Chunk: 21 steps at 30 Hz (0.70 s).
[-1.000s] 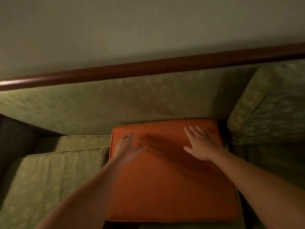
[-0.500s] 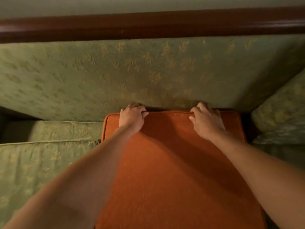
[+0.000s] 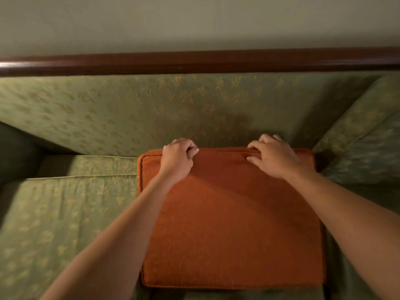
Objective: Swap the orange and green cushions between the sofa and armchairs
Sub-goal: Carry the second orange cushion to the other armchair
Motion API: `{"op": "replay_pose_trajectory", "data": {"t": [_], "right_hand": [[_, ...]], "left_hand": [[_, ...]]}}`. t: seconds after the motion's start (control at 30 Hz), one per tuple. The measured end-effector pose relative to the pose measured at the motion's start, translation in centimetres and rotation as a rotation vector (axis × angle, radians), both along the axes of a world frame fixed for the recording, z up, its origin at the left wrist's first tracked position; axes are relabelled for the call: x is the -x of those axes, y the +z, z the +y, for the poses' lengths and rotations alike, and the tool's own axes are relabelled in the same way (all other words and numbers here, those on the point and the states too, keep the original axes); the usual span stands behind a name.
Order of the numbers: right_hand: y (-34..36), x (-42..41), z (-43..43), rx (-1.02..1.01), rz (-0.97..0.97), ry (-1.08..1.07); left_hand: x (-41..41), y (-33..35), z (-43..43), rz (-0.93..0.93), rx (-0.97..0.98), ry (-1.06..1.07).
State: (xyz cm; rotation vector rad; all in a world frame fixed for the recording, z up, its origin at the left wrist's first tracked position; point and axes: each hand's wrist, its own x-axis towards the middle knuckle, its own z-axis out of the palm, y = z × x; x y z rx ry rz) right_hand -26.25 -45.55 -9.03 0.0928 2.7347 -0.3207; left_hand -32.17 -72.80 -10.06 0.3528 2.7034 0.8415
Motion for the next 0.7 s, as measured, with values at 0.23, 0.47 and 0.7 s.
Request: {"op": "replay_pose_trajectory", "data": {"t": [0.23,0.47,0.7], "right_hand": [[11.0,-6.5,-2.7,0.036,-0.169,0.074],[16.0,-15.9,-2.0,-0.016,-0.410,0.001],[17.4,-22.6,-2.9,-0.085,-0.319,0.158]], "left_hand": [[-10.9,9.6,-3.4,0.159,-0.067,-0.026],[-20.9,17.4,-7.8,0.104,0.049,-0.291],[-23.1,18.9,-6.4,-0.024,0.459,-0.388]]}}
